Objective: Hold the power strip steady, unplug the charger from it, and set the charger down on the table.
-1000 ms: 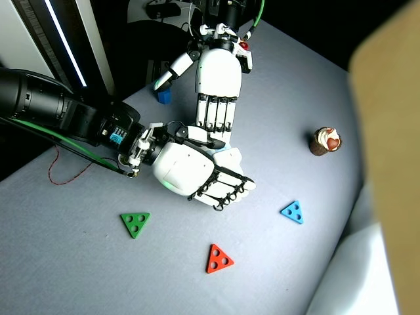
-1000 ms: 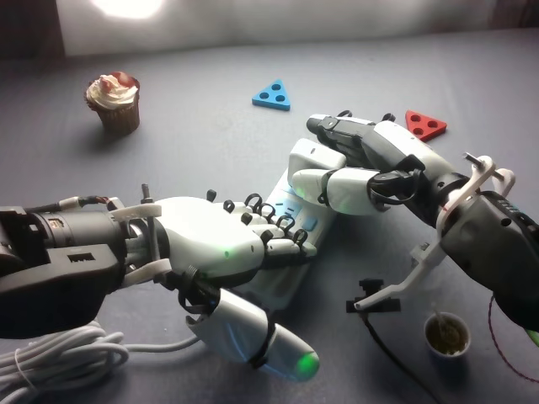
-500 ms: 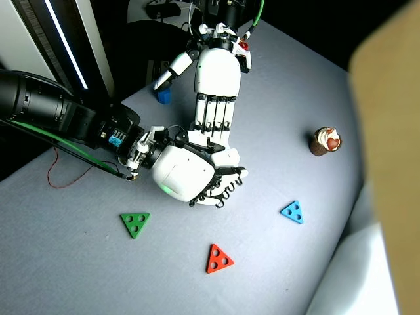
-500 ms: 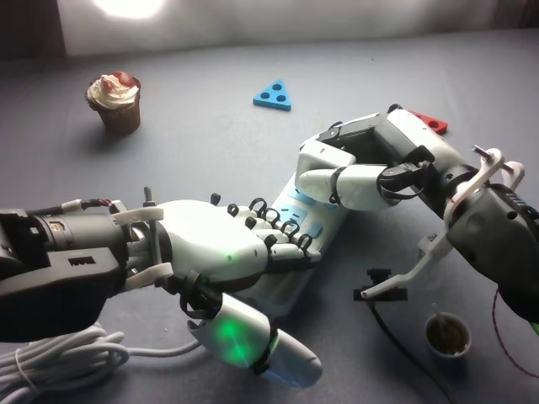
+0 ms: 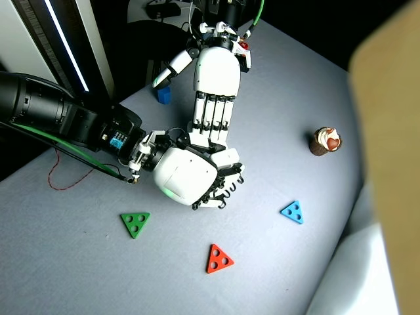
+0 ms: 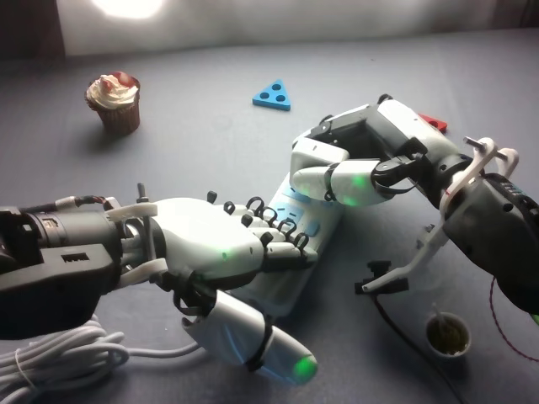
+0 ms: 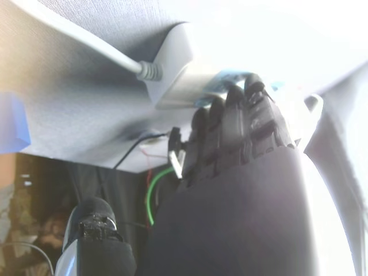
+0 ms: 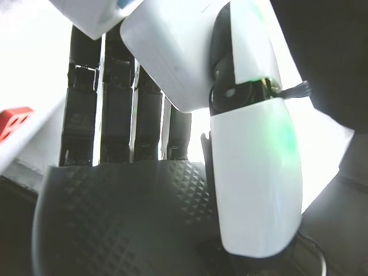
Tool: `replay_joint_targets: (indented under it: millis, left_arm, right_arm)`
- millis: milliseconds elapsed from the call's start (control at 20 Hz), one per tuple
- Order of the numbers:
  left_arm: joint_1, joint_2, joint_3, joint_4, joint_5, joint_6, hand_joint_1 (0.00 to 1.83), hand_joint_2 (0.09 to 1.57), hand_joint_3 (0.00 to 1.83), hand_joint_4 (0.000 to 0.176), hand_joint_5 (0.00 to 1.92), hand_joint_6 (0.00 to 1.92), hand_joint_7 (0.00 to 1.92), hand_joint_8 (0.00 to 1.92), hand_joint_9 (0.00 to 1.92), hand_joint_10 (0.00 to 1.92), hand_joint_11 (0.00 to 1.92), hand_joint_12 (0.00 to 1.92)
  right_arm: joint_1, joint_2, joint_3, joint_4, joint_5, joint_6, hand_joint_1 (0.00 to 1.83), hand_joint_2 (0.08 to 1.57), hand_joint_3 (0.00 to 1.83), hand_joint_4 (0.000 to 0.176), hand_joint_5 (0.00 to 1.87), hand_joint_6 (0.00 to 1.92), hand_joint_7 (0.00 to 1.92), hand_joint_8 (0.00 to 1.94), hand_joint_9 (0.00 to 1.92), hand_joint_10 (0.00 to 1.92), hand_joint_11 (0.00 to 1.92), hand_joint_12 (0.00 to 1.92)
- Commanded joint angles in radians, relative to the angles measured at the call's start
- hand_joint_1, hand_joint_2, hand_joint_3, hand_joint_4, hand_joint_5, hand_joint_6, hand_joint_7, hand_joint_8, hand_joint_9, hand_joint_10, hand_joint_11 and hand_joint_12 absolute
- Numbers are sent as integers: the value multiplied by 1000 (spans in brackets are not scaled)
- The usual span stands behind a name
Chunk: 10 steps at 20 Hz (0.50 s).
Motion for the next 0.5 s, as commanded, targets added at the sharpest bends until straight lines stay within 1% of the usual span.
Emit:
replay_joint_targets:
  millis: [0, 100, 150, 300, 450]
  left_arm:
    - [2, -3, 1, -6, -38, -3, 0, 931, 1, 0, 71, 0, 71, 0, 75, 1, 64, 99]
    - [3, -3, 1, -8, -38, -3, 0, 932, 2, 0, 65, 0, 64, 0, 67, 0, 53, 94]
    - [5, -3, 0, -21, -35, -3, 0, 936, 4, 0, 70, 3, 74, 4, 74, 3, 61, 97]
    - [33, -5, 0, -94, -37, -3, 0, 936, 2, 0, 78, 4, 82, 5, 83, 5, 66, 99]
    - [43, -7, -2, -98, -37, -3, 0, 938, 3, 0, 77, 2, 85, 5, 88, 5, 71, 101]
  right_arm:
    - [30, 8, -4, -84, 94, 44, 1253, 1033, 0, 42, 1168, 671, 1190, 627, 1171, 3, 597, 1001]
    - [35, 8, -1, -132, 107, 44, 1253, 1032, 0, 43, 1172, 664, 1188, 629, 1169, 2, 592, 999]
    - [39, 9, -2, -147, 109, 44, 1253, 1034, 0, 40, 1155, 705, 1203, 591, 1181, 4, 640, 949]
    - [45, 12, 1, -163, 109, 44, 1254, 1031, 0, 40, 1171, 691, 1200, 580, 1182, 1, 662, 896]
    - [46, 14, 3, -168, 114, 44, 1252, 1037, 0, 40, 1154, 723, 1188, 599, 1175, 2, 661, 881]
